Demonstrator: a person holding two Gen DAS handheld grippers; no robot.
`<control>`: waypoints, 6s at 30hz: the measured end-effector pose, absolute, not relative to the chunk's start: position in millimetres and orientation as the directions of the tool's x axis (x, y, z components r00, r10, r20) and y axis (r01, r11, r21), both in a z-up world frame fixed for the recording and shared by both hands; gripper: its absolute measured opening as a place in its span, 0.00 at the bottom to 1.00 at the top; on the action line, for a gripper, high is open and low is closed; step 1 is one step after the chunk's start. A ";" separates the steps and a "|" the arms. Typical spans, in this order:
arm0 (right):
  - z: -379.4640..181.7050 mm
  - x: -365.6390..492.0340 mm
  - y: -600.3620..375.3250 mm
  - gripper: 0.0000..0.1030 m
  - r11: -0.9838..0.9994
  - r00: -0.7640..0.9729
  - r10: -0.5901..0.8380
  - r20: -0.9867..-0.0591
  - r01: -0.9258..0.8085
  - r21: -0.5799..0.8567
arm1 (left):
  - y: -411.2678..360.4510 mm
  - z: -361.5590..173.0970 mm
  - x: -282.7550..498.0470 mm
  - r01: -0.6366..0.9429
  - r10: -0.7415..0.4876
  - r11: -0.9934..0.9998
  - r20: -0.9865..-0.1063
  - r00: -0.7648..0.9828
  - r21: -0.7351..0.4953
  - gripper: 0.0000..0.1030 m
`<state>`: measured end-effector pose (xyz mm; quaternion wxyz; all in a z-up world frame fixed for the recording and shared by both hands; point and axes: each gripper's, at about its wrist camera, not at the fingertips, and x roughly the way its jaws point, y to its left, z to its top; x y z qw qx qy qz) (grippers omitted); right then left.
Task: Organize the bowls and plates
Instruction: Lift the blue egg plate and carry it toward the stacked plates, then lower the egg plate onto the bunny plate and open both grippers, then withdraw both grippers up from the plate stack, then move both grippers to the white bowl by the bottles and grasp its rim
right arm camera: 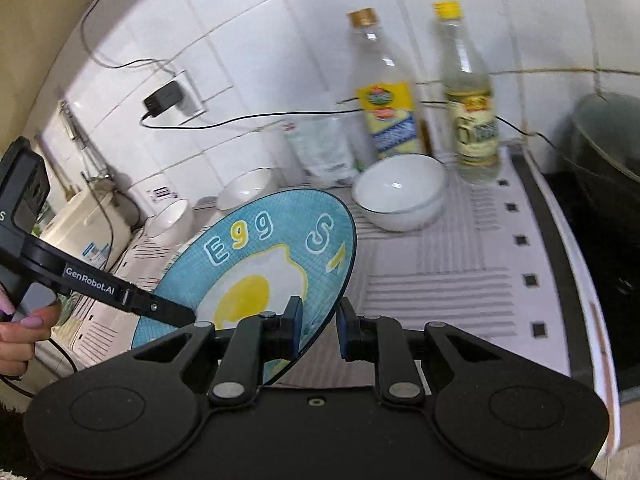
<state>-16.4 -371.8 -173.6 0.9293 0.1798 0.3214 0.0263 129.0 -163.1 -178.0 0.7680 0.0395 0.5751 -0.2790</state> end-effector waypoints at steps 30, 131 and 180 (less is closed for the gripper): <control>-203.4 133.7 -260.0 0.22 0.921 0.663 0.337 -0.669 -0.083 0.382 | -13.5 -222.0 234.8 0.242 -0.321 0.929 -0.935 0.150 -0.280 0.40; -207.6 100.8 -367.9 0.92 0.968 0.754 -0.186 -0.630 0.250 0.014 | -272.6 -154.8 240.9 0.693 -0.319 0.721 -0.887 0.334 0.001 0.92; -237.1 92.9 -327.6 0.90 0.987 0.809 -0.157 -0.566 0.140 -0.074 | -287.1 -206.3 212.5 0.670 -0.284 0.740 -0.932 0.226 -0.063 0.16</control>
